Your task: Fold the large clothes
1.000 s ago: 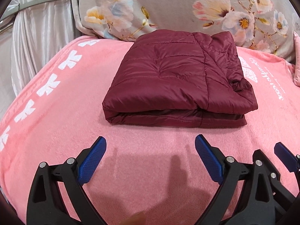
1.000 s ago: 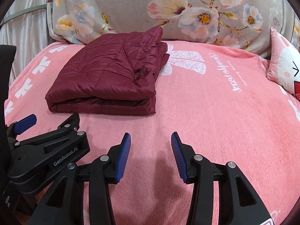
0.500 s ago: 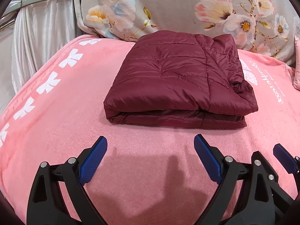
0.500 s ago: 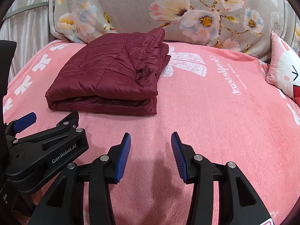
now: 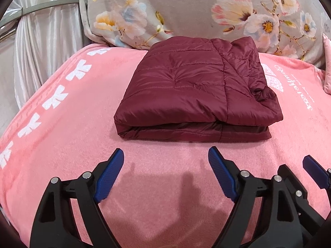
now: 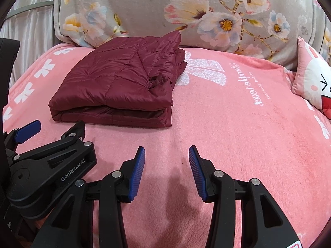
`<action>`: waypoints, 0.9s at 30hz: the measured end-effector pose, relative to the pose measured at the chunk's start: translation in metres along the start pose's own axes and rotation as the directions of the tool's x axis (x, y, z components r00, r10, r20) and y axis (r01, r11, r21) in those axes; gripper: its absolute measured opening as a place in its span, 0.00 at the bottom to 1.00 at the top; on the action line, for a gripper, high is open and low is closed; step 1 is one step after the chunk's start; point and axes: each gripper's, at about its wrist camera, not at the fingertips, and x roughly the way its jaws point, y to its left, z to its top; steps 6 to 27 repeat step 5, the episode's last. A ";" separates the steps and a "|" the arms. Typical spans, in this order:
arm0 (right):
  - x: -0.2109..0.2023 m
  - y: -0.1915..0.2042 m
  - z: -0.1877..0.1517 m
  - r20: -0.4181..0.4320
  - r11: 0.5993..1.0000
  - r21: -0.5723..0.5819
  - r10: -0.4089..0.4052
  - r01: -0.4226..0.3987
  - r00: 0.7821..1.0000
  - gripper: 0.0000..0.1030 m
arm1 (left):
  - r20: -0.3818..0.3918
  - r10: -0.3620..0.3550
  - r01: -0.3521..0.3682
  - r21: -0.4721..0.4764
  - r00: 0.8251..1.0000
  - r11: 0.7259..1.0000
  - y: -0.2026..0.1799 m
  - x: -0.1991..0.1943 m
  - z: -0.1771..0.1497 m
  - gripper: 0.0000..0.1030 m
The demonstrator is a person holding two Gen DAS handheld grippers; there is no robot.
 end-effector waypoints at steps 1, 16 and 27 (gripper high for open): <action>0.000 0.001 0.000 0.001 1.000 -0.001 -0.002 0.002 1.000 0.44 | 0.000 0.000 0.000 0.000 1.000 1.000 -0.001 0.000 0.000 0.79; 0.000 -0.001 0.000 0.000 1.000 -0.001 0.000 0.000 1.000 0.44 | 0.000 0.000 0.000 0.000 1.000 1.000 0.000 0.000 0.000 0.78; 0.000 -0.001 0.000 0.000 1.000 -0.001 0.000 0.000 1.000 0.44 | 0.000 0.000 0.000 0.000 1.000 1.000 0.000 0.000 0.000 0.78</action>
